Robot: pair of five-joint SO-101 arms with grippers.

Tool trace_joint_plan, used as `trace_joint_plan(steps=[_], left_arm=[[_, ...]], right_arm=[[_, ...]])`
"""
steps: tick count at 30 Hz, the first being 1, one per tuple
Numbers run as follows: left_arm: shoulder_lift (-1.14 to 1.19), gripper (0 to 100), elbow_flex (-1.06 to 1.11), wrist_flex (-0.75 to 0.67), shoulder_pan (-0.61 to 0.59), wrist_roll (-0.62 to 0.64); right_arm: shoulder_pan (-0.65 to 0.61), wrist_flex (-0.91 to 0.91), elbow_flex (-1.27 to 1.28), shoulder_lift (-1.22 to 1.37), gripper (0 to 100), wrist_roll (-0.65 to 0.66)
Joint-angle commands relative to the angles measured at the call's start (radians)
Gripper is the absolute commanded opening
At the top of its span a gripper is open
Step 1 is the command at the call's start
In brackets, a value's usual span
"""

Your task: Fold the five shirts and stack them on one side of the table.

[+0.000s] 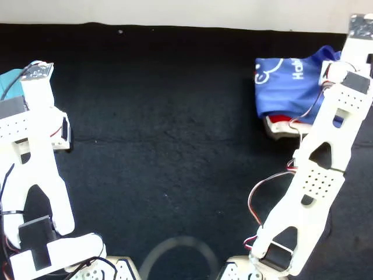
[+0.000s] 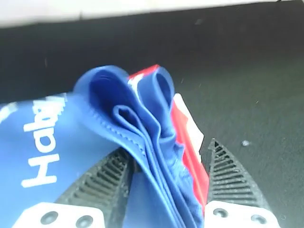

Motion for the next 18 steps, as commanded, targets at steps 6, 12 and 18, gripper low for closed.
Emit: trace_joint_plan(steps=[6,12,18], left_arm=[[-0.036,11,-0.035,-0.012,-0.004,-0.006],[-0.036,11,-0.035,-0.012,-0.005,-0.006],[-0.036,11,-0.035,-0.012,-0.005,-0.005]], right_arm=[[0.004,-0.018,-0.163,-0.119,21.0,-0.084],[0.004,-0.010,-0.085,-0.101,21.0,-0.083],[0.010,-0.010,0.013,-0.025,21.0,-0.083]])
